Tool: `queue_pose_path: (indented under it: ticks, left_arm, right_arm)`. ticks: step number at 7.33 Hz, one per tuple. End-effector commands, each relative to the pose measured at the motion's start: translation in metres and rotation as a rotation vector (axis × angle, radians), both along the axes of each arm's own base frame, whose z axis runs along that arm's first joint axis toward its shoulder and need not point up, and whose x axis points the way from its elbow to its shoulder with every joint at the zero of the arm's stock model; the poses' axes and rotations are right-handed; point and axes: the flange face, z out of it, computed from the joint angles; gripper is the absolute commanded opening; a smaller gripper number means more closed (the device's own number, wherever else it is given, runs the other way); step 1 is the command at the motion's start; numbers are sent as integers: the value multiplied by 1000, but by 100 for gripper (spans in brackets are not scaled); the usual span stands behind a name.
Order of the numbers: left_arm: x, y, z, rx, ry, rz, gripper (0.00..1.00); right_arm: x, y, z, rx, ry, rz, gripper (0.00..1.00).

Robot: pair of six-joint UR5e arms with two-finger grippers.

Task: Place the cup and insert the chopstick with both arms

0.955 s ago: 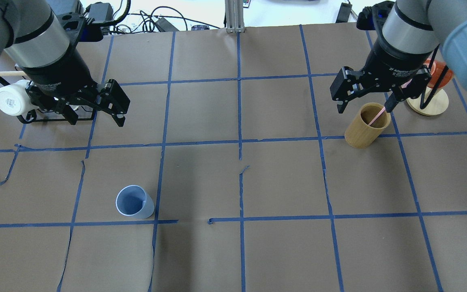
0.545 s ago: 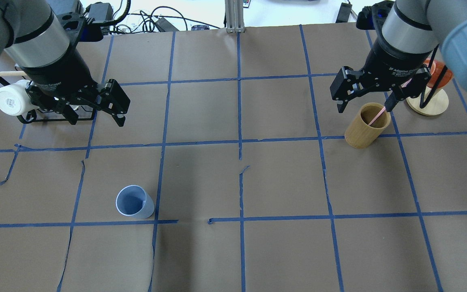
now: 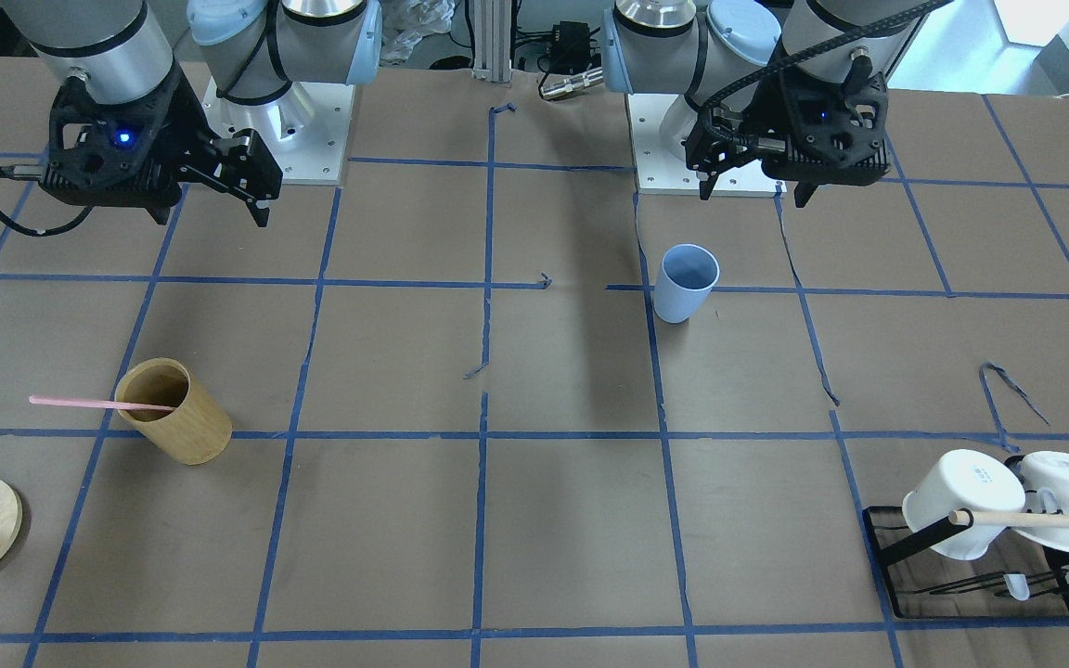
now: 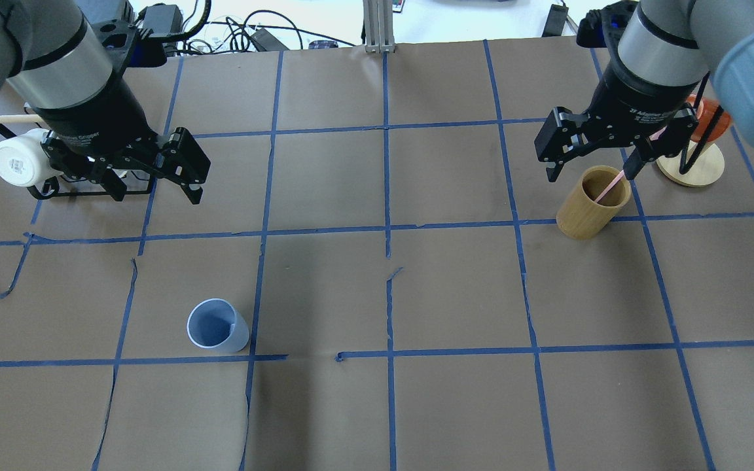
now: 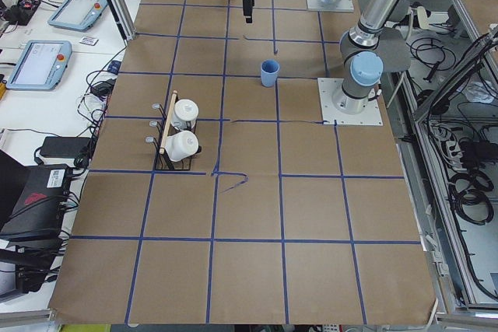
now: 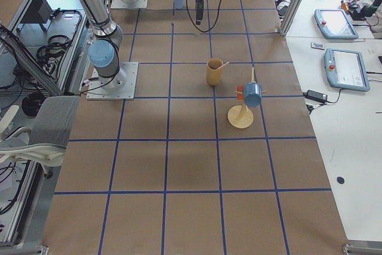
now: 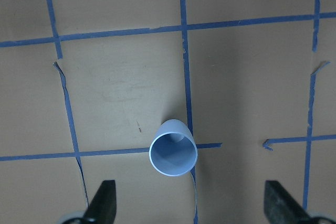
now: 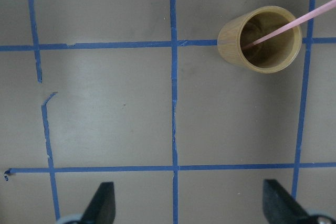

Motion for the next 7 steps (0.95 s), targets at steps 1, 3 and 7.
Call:
queue_pose_path:
  ticks: [1,3,7]
  left_arm:
    - [0,0,0,-1,0,0,100]
    - [0,0,0,-1,0,0,100]
    - [0,0,0,-1,0,0,100]
  right_arm:
    - [0,0,0,-1,-1,0,100]
    - [0,0,0,-1,0,1,100]
    - [1,1,3,-8,6,-18,100]
